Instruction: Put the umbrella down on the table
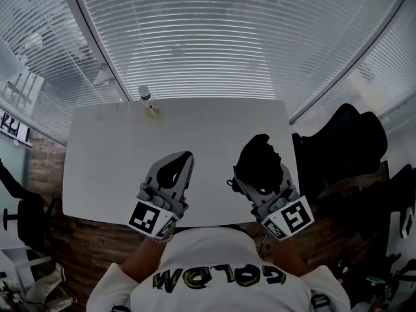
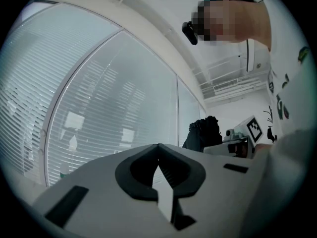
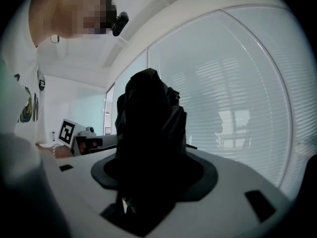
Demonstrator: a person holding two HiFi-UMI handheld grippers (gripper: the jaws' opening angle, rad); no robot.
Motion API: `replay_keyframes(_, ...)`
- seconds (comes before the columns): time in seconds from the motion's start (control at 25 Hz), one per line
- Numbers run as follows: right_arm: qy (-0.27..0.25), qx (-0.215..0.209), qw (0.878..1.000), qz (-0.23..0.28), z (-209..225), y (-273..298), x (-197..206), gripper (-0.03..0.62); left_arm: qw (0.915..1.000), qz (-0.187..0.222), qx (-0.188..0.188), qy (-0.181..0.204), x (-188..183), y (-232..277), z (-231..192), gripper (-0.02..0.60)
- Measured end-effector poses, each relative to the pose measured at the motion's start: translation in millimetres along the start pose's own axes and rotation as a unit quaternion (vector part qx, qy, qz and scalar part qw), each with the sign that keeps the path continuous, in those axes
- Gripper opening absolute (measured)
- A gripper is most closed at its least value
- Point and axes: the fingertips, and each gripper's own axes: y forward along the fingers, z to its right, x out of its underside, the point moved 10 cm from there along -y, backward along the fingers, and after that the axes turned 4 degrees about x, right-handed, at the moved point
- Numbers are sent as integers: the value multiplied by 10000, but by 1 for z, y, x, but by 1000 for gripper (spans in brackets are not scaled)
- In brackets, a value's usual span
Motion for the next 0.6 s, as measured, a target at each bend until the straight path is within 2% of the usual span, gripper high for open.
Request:
replay_keyframes(0.32,-381,-44,9990,-246,17,10,5,256,10000,-73,4,-36,7,14,-3,11)
replay_keyframes(0.44,-760,-167,9955,-537,17,16,10,256,10000,-90,-18,-9,8,13,-4,11)
replay_keyframes(0.6,-1426,-347,9829,-1110,16,26,21,256,9999,-75,-73,5,7,12,-5,11)
